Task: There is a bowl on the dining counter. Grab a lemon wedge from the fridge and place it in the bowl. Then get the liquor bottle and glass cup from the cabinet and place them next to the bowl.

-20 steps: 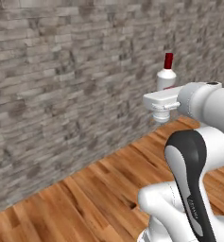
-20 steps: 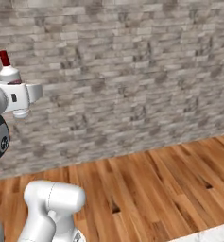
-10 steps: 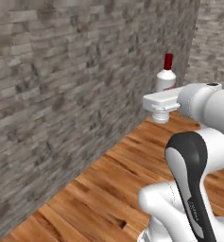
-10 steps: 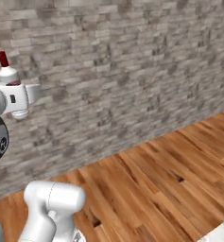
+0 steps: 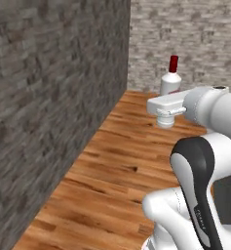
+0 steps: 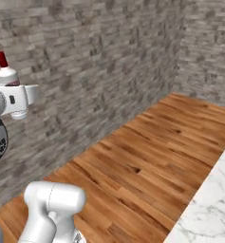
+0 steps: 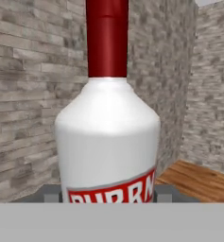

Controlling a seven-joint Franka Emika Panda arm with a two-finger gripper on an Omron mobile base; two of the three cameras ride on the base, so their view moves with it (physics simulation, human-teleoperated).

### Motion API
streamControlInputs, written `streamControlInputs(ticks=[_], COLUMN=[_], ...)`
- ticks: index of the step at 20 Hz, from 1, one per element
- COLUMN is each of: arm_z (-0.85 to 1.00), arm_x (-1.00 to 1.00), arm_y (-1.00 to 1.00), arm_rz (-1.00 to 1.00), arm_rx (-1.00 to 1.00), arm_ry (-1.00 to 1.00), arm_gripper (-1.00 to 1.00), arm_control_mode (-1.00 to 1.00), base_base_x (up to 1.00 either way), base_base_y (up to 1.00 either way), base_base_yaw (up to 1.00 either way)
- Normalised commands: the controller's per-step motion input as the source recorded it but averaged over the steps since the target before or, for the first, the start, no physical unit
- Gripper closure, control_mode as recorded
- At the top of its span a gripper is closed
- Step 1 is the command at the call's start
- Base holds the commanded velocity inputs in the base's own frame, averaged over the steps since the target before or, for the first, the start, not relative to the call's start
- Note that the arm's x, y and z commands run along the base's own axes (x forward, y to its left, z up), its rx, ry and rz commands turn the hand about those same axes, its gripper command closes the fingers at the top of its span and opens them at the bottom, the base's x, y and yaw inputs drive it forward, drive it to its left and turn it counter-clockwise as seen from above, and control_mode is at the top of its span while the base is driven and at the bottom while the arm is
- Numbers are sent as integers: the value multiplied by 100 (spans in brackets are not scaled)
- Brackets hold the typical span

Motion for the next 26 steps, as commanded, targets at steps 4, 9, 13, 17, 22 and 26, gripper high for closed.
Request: streamControlInputs(ticks=[4, 9, 13, 17, 22, 26], arm_z=[0, 0, 0, 0, 0, 0], arm_x=[0, 0, 0, 0, 0, 0], arm_y=[0, 0, 0, 0, 0, 0], arm_rz=[0, 0, 0, 0, 0, 0], arm_rx=[0, 0, 0, 0, 0, 0], arm_ry=[0, 0, 0, 0, 0, 0], arm_gripper=[100, 100, 100, 100, 100, 100], arm_control_mode=[100, 100, 100, 100, 100, 100], base_base_x=[67, 84, 100, 100, 100, 100], base_base_y=[0, 4, 15, 24, 34, 33], base_base_yaw=[-55, -51, -43, -38, -35, -33])
